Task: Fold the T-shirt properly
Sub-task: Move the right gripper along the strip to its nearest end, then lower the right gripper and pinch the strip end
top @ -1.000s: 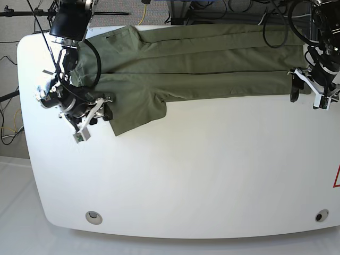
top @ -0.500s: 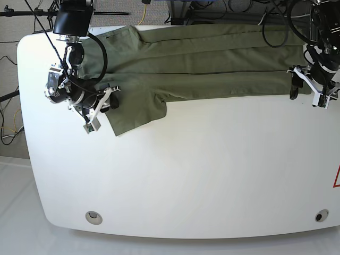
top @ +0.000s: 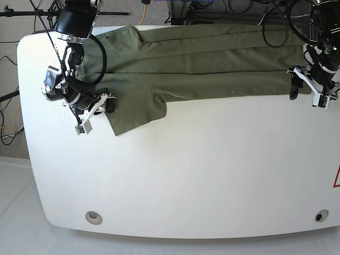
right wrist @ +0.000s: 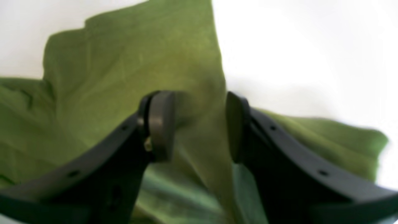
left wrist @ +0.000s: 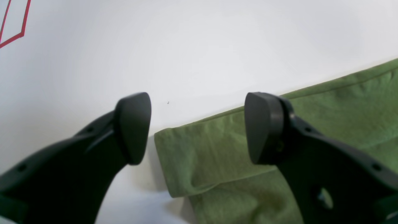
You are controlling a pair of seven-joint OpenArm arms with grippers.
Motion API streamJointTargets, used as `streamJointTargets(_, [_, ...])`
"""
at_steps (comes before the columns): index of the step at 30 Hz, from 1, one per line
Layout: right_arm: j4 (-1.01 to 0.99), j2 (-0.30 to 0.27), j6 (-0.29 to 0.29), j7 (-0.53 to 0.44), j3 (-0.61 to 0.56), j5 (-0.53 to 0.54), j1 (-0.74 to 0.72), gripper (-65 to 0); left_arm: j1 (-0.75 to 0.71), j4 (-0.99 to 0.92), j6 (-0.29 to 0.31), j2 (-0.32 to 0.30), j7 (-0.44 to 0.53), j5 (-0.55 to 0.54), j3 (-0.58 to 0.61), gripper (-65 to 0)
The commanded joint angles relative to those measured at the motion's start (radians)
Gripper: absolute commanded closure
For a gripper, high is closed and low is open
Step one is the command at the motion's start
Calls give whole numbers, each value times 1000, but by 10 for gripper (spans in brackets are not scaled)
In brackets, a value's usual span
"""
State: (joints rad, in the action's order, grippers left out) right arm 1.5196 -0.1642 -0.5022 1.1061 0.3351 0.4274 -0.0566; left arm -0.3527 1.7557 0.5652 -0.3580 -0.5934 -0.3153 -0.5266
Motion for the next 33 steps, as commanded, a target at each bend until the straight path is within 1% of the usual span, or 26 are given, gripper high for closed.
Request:
streamJointTargets(1, [-56, -5, -24, -85, -8, 18, -51, -274, 0, 16, -2, -14, 25, -16, -3, -443])
streamJointTargets(6, [-152, -10, -27, -144, -25, 20, -84, -274, -2, 18, -3, -14, 25, -17, -3, -444])
streamJointTargets(8, [-181, -12, -29, -152, -29, 20, -95, -274, -2, 19, -4, -14, 25, -17, -2, -443])
streamJointTargets(10, [-225, -17, -33, -138, -45, 16, -110, -268, -2, 20, -5, -15, 28, -16, -4, -442])
streamJointTargets(18, [-225, -17, -36, -126, -79, 13, -109, -265, -4, 19, -5, -14, 25, -16, -4, -440])
streamJointTargets(26, [-146, -19, -31, -96, -97, 18, -91, -270, 0, 16, -4, -11, 22, -19, 2, -437])
streamJointTargets(28, [-133, -20, -31, -95, -106, 18, -89, -281, 0, 15, -4, -12, 23, -19, 2, -437])
streamJointTargets(30, [-135, -20, -31, -94, -119, 22, -87, -336, -2, 16, -5, -13, 22, -22, -1, -438])
streamJointTargets(33, [-132, -21, -31, -93, -126, 23, -86, -381, -3, 17, -4, -13, 21, -23, -2, -438])
